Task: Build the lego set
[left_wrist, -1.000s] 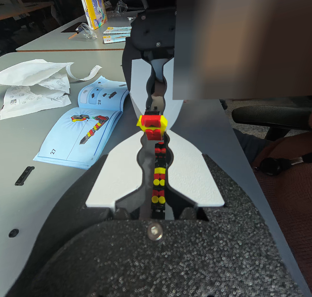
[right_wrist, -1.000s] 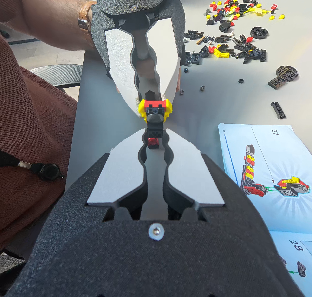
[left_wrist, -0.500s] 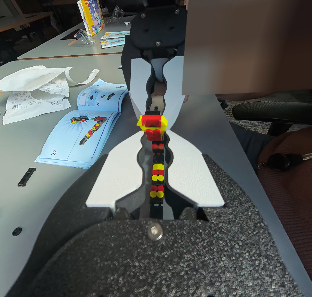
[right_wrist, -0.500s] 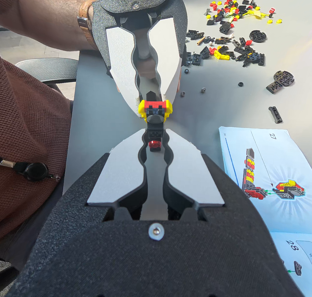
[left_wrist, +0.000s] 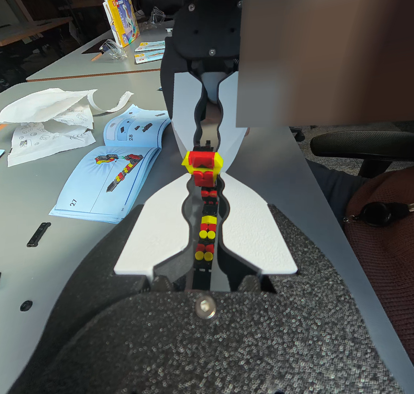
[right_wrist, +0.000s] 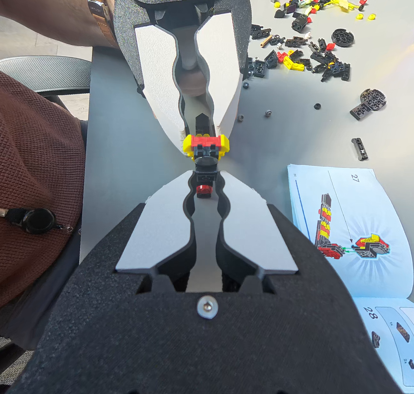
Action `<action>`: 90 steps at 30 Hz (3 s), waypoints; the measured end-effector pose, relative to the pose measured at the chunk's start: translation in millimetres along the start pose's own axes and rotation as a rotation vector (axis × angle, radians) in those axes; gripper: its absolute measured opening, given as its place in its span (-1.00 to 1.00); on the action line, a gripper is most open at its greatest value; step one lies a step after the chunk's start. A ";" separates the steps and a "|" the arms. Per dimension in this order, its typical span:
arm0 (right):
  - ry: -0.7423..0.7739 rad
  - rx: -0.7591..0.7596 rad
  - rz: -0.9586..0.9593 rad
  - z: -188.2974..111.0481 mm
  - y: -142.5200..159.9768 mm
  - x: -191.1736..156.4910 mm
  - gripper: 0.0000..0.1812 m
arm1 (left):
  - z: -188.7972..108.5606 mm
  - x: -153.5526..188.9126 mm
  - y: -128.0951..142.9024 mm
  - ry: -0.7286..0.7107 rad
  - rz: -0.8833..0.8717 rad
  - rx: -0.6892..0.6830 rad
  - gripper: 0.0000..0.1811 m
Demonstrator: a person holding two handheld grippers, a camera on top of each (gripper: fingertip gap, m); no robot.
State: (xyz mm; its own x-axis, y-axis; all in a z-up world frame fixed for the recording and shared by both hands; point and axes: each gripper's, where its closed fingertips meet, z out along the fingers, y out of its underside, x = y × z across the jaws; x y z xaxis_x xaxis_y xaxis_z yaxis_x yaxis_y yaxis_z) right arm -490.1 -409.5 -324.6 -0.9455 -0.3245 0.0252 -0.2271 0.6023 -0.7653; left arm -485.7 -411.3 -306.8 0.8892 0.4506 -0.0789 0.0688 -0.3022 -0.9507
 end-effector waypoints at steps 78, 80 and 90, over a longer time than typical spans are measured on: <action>0.678 0.661 0.289 -146.1 -15.4 55.1 -0.59 | -242.9 2.7 -177.3 -0.522 0.256 0.247 -0.62; 0.737 0.682 0.298 -145.9 -22.3 63.8 -0.60 | -291.0 -17.4 -200.4 -0.563 0.309 0.206 -0.62; 1.085 0.619 0.439 -120.5 9.7 93.0 -0.59 | -428.9 -178.0 -64.1 -0.654 0.117 0.113 -0.67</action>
State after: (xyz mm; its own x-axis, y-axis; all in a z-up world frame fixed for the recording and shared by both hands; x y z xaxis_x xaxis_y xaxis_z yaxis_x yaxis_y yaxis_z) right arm -608.3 -346.0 -252.3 -0.6840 0.7292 -0.0212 0.0132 -0.0168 -0.9998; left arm -454.4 -832.5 -103.3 0.4283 0.8471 -0.3145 -0.0908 -0.3060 -0.9477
